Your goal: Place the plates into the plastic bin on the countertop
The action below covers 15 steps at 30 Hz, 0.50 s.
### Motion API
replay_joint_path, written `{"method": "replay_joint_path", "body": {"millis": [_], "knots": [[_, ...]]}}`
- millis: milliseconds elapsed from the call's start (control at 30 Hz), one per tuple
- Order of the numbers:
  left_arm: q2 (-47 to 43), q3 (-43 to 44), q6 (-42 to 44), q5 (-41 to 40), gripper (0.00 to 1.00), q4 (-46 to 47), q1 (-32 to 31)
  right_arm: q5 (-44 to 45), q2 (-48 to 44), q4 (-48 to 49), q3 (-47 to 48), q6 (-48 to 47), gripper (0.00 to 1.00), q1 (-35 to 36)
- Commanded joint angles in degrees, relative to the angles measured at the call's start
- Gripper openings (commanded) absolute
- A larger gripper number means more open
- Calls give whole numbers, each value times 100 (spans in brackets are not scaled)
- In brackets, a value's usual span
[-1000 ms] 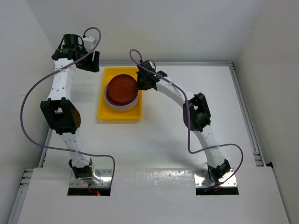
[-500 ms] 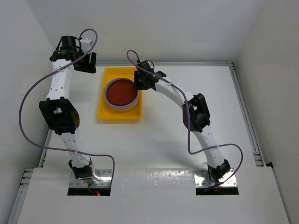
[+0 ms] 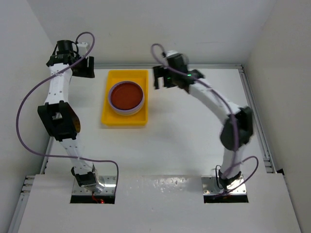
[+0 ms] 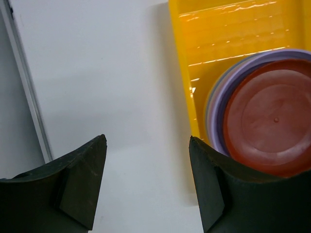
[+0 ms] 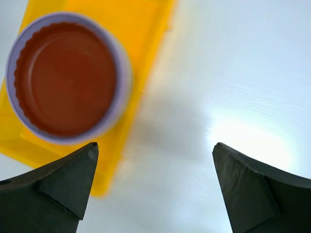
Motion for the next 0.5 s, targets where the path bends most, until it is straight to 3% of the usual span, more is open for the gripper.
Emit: {"method": "replay_joint_path", "body": {"millis": [0,133,167,200,267,300,333,467], "knots": [[-462,-261,-152,-55,71,157,233,347,-2206,-6,-976,-776,100,-949],[-690,-507,-213,-109,71,157,408,522,-3372,-770,-2768,-559,100,-2170],[-691,-508,-214,-170,71,157,496,619,-3539,-832,-3606,-462,100,-2304],[-839,-604,-214,-170,71,209,497,933,-3993,-850,-3893,-104,100,-2776],[-945,-815,-266,-231,71,210,628,1094,-4399,-973,-4386,327,100,-3069],[-1006,-903,-266,-284,71,210,629,938,-4524,-921,-5128,574,100,-3227],[-1138,-991,-266,-284,71,210,681,806,-4855,-903,-5335,680,100,-3733],[-1524,-1806,-266,-364,71,210,752,-241,-5298,-736,-6232,927,100,-4388]]}}
